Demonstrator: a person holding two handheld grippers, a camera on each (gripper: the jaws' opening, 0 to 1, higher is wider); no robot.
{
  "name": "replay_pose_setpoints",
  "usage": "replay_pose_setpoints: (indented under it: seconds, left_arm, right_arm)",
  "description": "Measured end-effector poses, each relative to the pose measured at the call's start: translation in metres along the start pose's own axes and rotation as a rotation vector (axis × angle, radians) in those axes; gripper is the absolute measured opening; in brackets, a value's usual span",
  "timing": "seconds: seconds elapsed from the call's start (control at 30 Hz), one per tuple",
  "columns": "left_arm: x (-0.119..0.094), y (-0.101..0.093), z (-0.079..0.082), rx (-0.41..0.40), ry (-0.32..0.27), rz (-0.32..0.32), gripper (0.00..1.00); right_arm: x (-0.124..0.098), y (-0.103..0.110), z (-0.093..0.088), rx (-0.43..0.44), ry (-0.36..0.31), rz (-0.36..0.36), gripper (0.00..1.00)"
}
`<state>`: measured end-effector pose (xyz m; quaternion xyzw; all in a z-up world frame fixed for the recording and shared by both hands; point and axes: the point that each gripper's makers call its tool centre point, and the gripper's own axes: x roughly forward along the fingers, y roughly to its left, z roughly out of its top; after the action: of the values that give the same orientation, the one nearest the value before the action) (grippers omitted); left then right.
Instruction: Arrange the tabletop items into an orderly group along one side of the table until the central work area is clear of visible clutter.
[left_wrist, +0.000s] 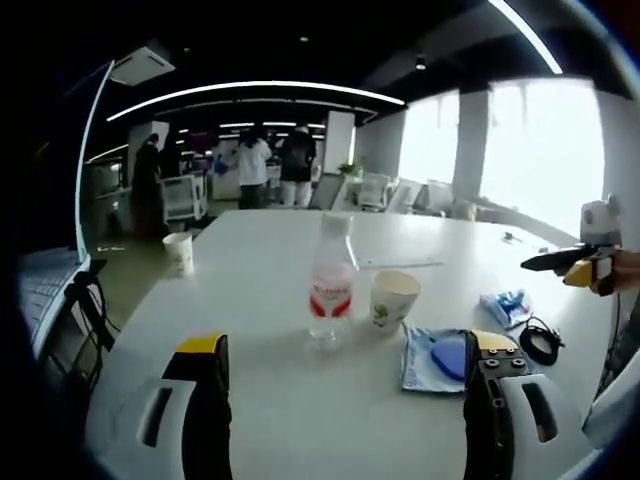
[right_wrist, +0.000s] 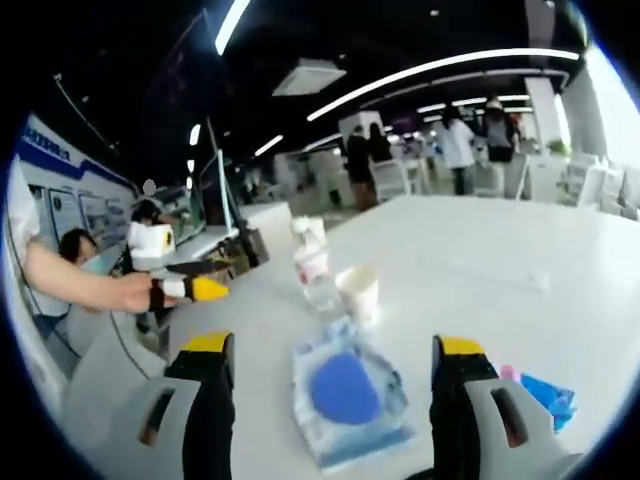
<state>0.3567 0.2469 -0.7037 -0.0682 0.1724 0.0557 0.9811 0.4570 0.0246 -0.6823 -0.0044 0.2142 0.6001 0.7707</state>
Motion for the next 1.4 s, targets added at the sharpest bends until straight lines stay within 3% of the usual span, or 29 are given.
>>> replay_pose_setpoints:
  seconds: [0.43, 0.77, 1.03, 1.23, 1.4]
  left_arm:
    - [-0.010, 0.005, -0.008, -0.020, 0.006, 0.008, 0.94]
    - [-0.018, 0.006, -0.008, -0.027, 0.001, 0.013, 0.95]
    - [-0.021, -0.005, -0.002, -0.052, -0.024, -0.007, 0.97]
    - [-0.028, -0.013, -0.008, -0.048, 0.003, -0.026, 0.97]
    - [-0.038, -0.018, -0.012, -0.048, 0.012, -0.049, 0.97]
  right_arm:
    - [0.034, -0.008, 0.012, -0.062, 0.036, 0.031, 0.77]
    - [0.066, -0.015, 0.009, -0.074, 0.077, 0.033, 0.77]
    - [0.090, -0.019, 0.003, -0.058, 0.112, 0.041, 0.76]
    - [0.106, -0.021, -0.005, -0.090, 0.163, 0.050, 0.76]
    - [0.117, -0.025, -0.003, -0.081, 0.168, 0.048, 0.76]
